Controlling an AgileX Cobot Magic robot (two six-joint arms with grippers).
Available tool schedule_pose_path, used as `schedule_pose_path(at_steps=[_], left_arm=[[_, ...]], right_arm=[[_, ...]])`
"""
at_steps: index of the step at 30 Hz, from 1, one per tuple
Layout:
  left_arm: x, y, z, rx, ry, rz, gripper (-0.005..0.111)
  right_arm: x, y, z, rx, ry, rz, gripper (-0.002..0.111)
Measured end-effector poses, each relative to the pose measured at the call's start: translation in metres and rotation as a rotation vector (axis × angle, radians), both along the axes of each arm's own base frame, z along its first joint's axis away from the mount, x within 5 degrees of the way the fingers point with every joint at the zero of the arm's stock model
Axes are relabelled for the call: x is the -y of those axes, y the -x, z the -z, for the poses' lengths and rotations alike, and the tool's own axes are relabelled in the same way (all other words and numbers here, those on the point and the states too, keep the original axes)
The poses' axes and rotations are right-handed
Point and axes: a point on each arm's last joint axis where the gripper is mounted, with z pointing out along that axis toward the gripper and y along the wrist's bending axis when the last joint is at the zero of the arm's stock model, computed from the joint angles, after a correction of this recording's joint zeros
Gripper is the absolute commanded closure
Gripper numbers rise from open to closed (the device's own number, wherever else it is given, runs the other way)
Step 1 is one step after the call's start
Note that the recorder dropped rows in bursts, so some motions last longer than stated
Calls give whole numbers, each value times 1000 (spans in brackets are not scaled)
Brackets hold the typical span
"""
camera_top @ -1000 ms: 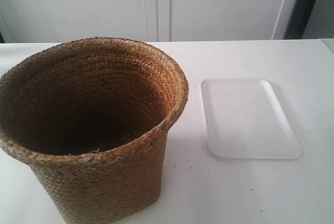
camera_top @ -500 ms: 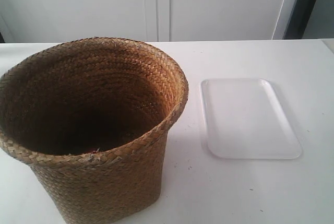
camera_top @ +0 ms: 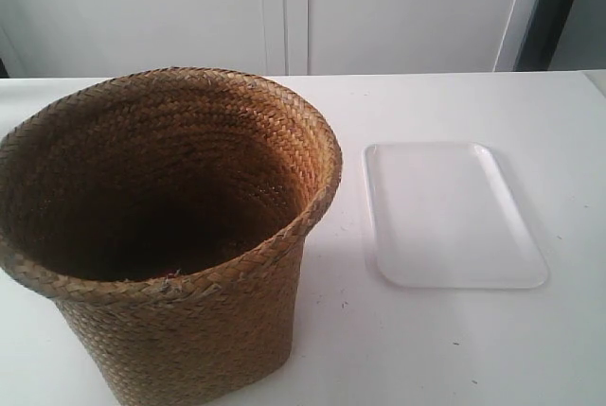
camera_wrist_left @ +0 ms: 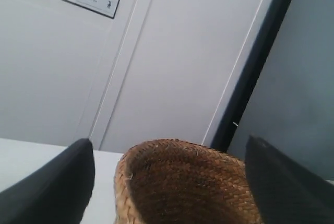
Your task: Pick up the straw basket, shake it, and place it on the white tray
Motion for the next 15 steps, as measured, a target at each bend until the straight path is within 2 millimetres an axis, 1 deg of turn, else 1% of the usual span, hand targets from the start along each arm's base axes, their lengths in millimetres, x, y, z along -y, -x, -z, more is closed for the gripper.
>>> schedule_pose_path(at_steps=[3, 7, 8, 11, 15], left_arm=[[2, -19, -17, -77, -21, -18, 26], [3, -50, -33, -213, -47, -63, 33], [5, -60, -33, -257, -72, -63, 33], [12, -83, -38, -342, -101, -38, 34], [21, -103, -41, -410, -158, 25, 34]], right_arm=[[0, 0, 1, -10, 1, 0, 84], [0, 0, 1, -10, -2, -1, 89], [0, 0, 2, -17, -3, -1, 91], [0, 0, 3, -29, -2, -1, 94], [0, 0, 3, -36, -1, -2, 95]])
